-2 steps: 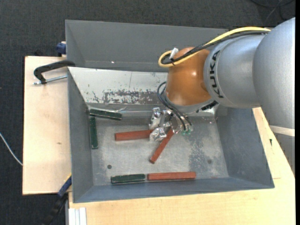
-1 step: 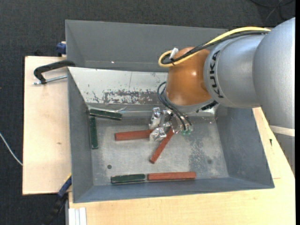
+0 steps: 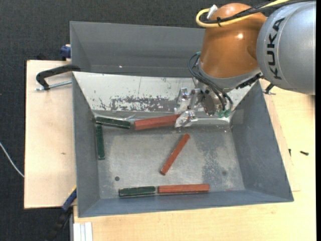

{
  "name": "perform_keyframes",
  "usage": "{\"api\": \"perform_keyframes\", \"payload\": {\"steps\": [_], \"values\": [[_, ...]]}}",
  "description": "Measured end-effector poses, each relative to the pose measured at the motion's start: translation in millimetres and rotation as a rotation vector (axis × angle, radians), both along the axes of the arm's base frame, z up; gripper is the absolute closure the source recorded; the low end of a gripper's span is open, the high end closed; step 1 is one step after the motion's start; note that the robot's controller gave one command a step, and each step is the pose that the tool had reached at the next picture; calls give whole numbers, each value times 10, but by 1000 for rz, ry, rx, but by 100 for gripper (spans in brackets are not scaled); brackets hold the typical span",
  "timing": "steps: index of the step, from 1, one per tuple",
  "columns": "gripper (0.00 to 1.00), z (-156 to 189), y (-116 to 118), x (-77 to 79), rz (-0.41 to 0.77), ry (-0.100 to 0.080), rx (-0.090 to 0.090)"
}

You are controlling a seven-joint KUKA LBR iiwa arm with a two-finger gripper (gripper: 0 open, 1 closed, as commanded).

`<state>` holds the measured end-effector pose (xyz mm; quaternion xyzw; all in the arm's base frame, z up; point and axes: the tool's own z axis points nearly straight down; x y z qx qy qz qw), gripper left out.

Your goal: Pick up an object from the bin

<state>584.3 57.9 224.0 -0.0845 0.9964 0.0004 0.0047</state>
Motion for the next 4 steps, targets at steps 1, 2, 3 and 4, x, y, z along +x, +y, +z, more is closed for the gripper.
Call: {"api": "perform_keyframes", "payload": {"steps": [1,2,3,4], "values": [[0,-13,0,-7,0,3,0],[0,-13,0,-7,-1,3,0],[0,-556,-113,-142,35,1,0],[0,-1106,-619,-272,105,4,0]]}}
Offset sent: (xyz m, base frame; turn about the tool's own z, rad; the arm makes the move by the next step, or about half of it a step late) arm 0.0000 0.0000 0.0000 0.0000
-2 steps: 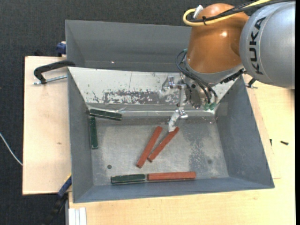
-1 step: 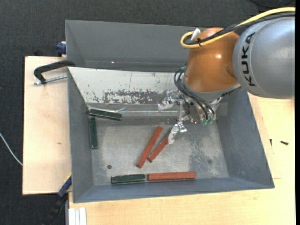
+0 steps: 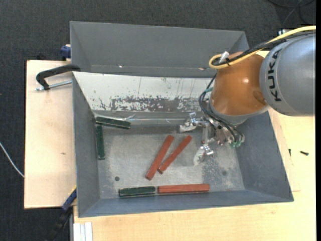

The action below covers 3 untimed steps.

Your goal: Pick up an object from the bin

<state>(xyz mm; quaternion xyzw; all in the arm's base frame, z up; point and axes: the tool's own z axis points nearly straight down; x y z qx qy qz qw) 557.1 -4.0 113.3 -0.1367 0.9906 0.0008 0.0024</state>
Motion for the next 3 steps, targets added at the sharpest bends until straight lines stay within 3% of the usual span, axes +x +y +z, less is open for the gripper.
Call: {"api": "perform_keyframes", "payload": {"steps": [1,2,3], "values": [[100,-355,233,248,262,6,-11],[100,-354,235,250,261,5,-10],[100,1220,306,110,256,-4,-2]]}}
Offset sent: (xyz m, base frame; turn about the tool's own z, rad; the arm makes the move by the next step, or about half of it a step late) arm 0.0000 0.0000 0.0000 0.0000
